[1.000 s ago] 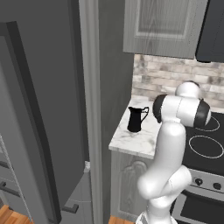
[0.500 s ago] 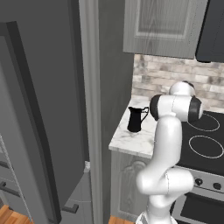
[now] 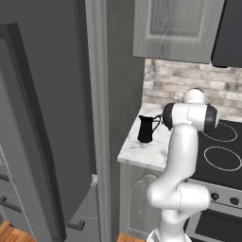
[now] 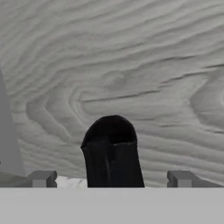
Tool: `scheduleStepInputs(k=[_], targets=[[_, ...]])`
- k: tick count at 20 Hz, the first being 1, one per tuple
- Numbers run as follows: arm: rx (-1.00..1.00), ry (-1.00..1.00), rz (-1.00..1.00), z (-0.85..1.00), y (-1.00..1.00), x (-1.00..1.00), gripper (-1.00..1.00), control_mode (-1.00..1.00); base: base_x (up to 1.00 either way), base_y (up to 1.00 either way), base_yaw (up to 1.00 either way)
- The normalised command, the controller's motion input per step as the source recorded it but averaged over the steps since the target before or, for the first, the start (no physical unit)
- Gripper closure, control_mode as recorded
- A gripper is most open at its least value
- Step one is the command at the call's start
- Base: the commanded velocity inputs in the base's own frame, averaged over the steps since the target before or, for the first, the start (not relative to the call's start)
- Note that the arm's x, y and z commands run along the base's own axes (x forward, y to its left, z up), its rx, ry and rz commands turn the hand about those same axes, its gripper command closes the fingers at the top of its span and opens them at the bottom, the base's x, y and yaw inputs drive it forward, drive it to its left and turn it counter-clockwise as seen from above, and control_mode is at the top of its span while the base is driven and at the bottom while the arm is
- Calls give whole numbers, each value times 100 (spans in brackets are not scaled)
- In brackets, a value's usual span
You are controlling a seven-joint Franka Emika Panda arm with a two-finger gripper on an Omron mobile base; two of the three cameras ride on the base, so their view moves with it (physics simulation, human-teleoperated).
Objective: Move the onion and potato from the top shelf to the second highest shelf to make space. Then, place the pitcher from the counter on the cleared top shelf.
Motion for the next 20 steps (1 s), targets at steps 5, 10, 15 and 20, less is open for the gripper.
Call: scheduleStepInputs(k=[5, 10, 15, 20], targets=[[-2, 14, 0, -1, 25, 0, -100, -100, 0, 0, 0], [-2, 12, 0, -1, 23, 0, -100, -100, 0, 0, 0], [-3, 4, 0, -25, 13, 0, -100, -100, 0, 0, 0], [-4, 0, 0, -46, 1, 0, -100, -100, 0, 0, 0]])
